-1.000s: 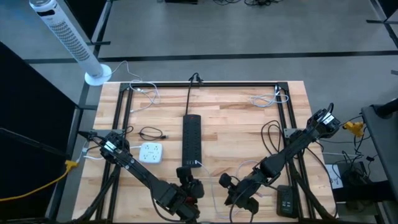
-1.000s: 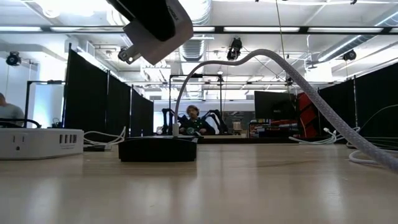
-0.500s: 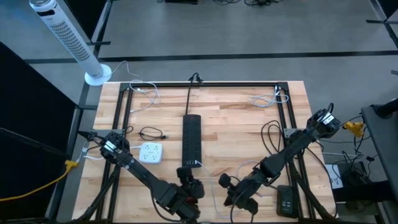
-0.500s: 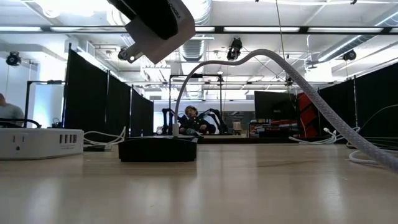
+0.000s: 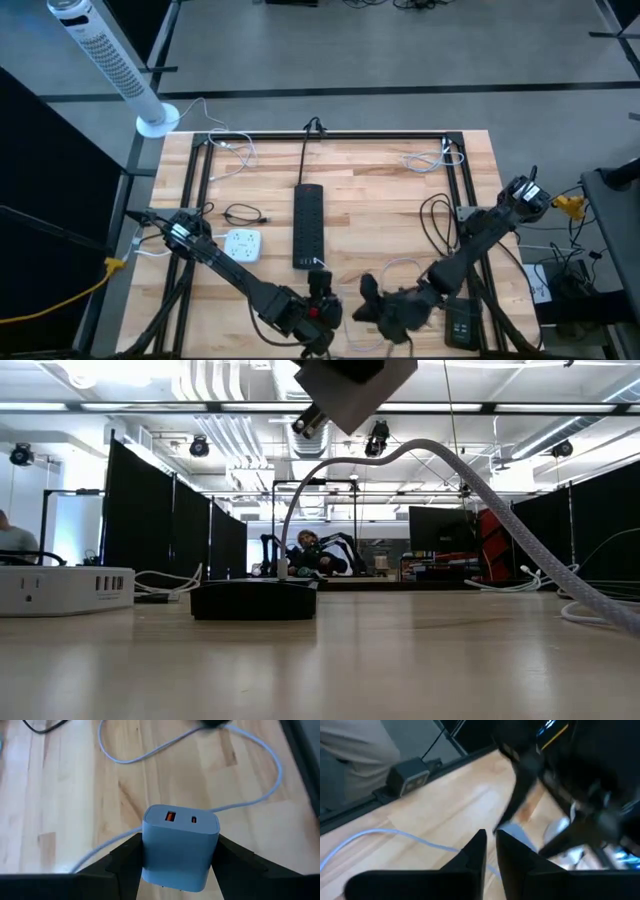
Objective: Insert USB
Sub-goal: Insert the white charger adapter into the center black outlet extension
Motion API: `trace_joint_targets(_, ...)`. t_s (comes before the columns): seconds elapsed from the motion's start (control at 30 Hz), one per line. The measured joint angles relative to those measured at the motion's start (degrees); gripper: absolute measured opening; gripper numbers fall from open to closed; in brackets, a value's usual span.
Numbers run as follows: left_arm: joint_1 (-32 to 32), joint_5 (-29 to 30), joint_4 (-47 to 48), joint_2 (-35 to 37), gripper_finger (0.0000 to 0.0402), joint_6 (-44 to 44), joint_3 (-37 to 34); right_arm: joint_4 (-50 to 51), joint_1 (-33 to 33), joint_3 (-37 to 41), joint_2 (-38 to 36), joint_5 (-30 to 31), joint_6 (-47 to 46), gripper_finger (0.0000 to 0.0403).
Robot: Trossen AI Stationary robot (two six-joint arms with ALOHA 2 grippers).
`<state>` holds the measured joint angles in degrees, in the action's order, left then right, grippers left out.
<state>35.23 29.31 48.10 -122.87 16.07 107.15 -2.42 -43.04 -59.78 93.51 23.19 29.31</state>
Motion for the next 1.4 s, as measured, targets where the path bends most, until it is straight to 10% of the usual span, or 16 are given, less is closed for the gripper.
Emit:
trace_joint_targets(0.3, -2.2, -4.9, 0.4, 0.1, 0.0195, -14.3, 0.0, 0.1, -9.6, -4.9, 0.2, 21.3, 5.6, 0.0137)
trace_joint_targets(1.23, -7.9, -19.9, -8.2, 1.3, 0.0195, -22.7, -2.6, 15.9, -6.1, -16.4, 13.0, 20.1, 3.8, 0.0211)
trace_joint_targets(1.4, -7.9, -19.9, -9.2, 1.3, 0.0195, -22.6, -2.6, 18.5, -5.0, -19.0, 17.9, 29.0, 4.5, 0.0240)
